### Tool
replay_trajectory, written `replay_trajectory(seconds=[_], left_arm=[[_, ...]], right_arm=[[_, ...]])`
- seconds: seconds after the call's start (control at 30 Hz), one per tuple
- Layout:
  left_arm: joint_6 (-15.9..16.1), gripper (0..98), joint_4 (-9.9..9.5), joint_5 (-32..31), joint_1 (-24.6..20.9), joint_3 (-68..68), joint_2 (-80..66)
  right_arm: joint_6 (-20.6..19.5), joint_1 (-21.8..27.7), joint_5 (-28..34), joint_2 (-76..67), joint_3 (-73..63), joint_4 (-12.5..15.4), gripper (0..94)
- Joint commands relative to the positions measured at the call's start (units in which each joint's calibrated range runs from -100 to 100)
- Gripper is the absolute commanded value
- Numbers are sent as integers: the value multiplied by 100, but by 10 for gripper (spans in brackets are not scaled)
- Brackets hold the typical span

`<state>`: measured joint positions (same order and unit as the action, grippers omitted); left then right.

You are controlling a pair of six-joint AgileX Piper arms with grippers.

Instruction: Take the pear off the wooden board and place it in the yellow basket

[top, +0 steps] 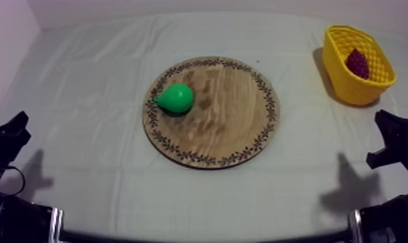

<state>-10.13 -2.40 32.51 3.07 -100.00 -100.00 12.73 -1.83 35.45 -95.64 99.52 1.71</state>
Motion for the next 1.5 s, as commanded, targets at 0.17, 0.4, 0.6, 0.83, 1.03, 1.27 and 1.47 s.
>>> replay_trajectory(seconds=[0.17,0.4,0.6,0.83,1.03,1.27,1.47], left_arm=[[-1,1,-2,-1,1,0,0],[-1,1,-2,-1,1,0,0],[-1,1,-2,-1,1,0,0],[-1,1,-2,-1,1,0,0],[-1,1,-2,-1,1,0,0],[-1,1,-2,-1,1,0,0],[-1,1,-2,-1,1,0,0]], right_arm=[[-49,-1,-5,-3,3,-2,5],[-13,8,-5,-3,3,-2,5],[257,-37,-93,44,-68,70,4],[293,-223,15,912,-1137,-50,4],[562,-487,588,2280,-2834,58,4],[1059,-863,1150,4157,-4894,314,4],[1124,-1293,1662,5642,-6424,280,4]])
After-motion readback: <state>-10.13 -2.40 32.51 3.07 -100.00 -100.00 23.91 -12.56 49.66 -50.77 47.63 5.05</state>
